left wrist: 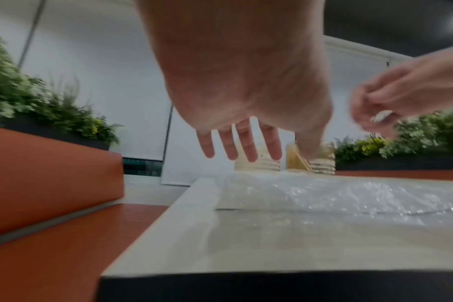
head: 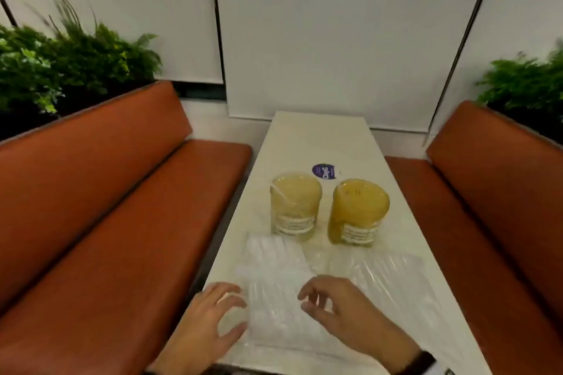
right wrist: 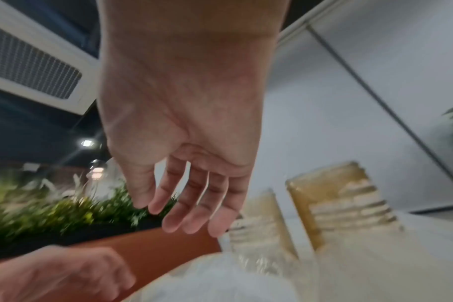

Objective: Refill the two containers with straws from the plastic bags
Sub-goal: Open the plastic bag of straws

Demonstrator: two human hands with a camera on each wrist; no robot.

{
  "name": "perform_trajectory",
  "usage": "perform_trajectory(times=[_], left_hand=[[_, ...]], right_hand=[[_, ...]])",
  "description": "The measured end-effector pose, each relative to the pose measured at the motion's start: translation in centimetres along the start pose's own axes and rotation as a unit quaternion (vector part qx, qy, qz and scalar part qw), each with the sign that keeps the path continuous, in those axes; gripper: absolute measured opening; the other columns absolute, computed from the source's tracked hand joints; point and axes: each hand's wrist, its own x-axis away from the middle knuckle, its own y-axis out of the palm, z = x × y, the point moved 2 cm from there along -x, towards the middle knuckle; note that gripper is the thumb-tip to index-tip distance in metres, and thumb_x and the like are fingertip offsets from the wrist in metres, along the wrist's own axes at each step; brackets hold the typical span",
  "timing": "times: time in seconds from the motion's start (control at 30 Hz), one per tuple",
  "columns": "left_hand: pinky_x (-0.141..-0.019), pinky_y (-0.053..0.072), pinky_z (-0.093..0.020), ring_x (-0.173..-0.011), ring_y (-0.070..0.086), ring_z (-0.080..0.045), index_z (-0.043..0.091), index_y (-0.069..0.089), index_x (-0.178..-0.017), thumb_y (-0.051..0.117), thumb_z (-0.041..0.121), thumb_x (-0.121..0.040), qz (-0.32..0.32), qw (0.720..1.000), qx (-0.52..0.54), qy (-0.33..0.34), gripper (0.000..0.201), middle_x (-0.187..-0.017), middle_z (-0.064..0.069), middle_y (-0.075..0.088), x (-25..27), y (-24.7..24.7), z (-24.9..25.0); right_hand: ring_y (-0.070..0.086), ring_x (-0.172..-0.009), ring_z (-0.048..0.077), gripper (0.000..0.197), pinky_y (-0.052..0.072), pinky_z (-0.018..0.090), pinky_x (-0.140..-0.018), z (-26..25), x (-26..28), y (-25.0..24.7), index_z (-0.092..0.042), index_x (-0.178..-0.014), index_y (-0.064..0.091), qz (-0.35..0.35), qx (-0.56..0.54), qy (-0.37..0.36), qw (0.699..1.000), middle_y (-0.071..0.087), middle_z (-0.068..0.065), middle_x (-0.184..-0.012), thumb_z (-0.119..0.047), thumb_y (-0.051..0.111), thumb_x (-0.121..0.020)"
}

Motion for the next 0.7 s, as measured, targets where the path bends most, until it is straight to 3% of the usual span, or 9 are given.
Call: perform_trajectory(times=[0.07, 0.13, 0.23, 0.37, 0.53, 0.6, 0.7], left_hand=[[-0.110, 0.020, -0.015, -0.135, 0.036, 0.003, 0.044, 0.061, -0.122, 0.058, 0.074, -0.078, -0.076, 0.995, 0.035, -0.060, 0.053, -0.140, 0.027, 0.041, -0.4, 1.1, 0.9], [-0.116, 0.017, -0.019, -0.141, 0.030, -0.002, 0.041, 0.058, -0.130, 0.062, 0.075, -0.074, -0.116, 0.991, 0.035, -0.064, 0.066, -0.148, 0.019, 0.039, -1.1, 1.2, 1.1], [-0.114, 0.027, -0.026, -0.140, 0.031, -0.006, 0.039, 0.056, -0.132, 0.069, 0.072, -0.070, -0.152, 0.984, 0.041, -0.087, 0.072, -0.149, 0.016, 0.038, -1.4, 2.2, 1.2], [-0.105, 0.044, -0.032, -0.127, 0.046, -0.012, 0.032, 0.061, -0.126, 0.071, 0.052, -0.084, -0.153, 0.983, 0.029, -0.099, 0.048, -0.143, 0.012, 0.045, -1.7, 2.8, 1.6], [-0.091, 0.052, -0.036, -0.103, 0.061, -0.014, 0.024, 0.070, -0.104, 0.063, 0.033, -0.096, -0.119, 0.989, 0.029, -0.080, 0.014, -0.119, 0.010, 0.061, -2.2, 2.3, 1.7], [-0.087, 0.053, -0.036, -0.095, 0.063, -0.015, 0.024, 0.069, -0.101, 0.061, 0.030, -0.097, -0.110, 0.990, 0.032, -0.080, 0.011, -0.112, 0.010, 0.063, -2.8, 1.5, 2.1], [-0.083, 0.053, -0.033, -0.093, 0.066, -0.016, 0.023, 0.068, -0.105, 0.056, 0.032, -0.100, -0.080, 0.991, 0.043, -0.096, 0.016, -0.109, 0.009, 0.066, -4.0, -0.4, 3.1]], right_hand=[[0.053, -0.097, 0.002, 0.018, 0.042, 0.017, -0.083, -0.1, -2.1, 2.1, -0.036, -0.105, 0.065, -0.013, 0.079, -0.054, 0.995, 0.059, -0.017, -0.103, -0.047, 0.065, -0.091], [0.046, -0.110, 0.007, 0.030, 0.041, 0.025, -0.094, -0.1, -3.6, 3.9, -0.036, -0.109, 0.065, -0.036, 0.156, -0.057, 0.985, 0.052, -0.013, -0.116, -0.054, 0.069, -0.086], [0.038, -0.122, 0.015, 0.054, 0.038, 0.035, -0.101, 0.5, -4.3, 6.4, -0.035, -0.113, 0.061, -0.079, 0.260, -0.029, 0.962, 0.043, -0.009, -0.131, -0.062, 0.078, -0.070], [0.033, -0.129, 0.025, 0.073, 0.037, 0.042, -0.104, 0.9, -3.9, 8.4, -0.031, -0.119, 0.050, -0.091, 0.328, -0.003, 0.940, 0.034, -0.001, -0.142, -0.061, 0.084, -0.061], [0.036, -0.137, 0.038, 0.058, 0.038, 0.051, -0.107, 1.3, -3.1, 9.9, -0.022, -0.131, 0.048, -0.058, 0.395, -0.036, 0.916, 0.035, 0.014, -0.152, -0.034, 0.075, -0.081], [0.047, -0.131, 0.038, 0.049, 0.046, 0.051, -0.099, 1.1, -2.9, 9.6, -0.020, -0.124, 0.056, -0.040, 0.389, -0.045, 0.919, 0.047, 0.014, -0.144, -0.024, 0.073, -0.079], [0.061, -0.108, 0.032, 0.032, 0.054, 0.045, -0.081, 0.0, -2.9, 7.7, -0.017, -0.104, 0.067, 0.032, 0.372, -0.072, 0.925, 0.061, 0.009, -0.120, -0.020, 0.071, -0.073]])
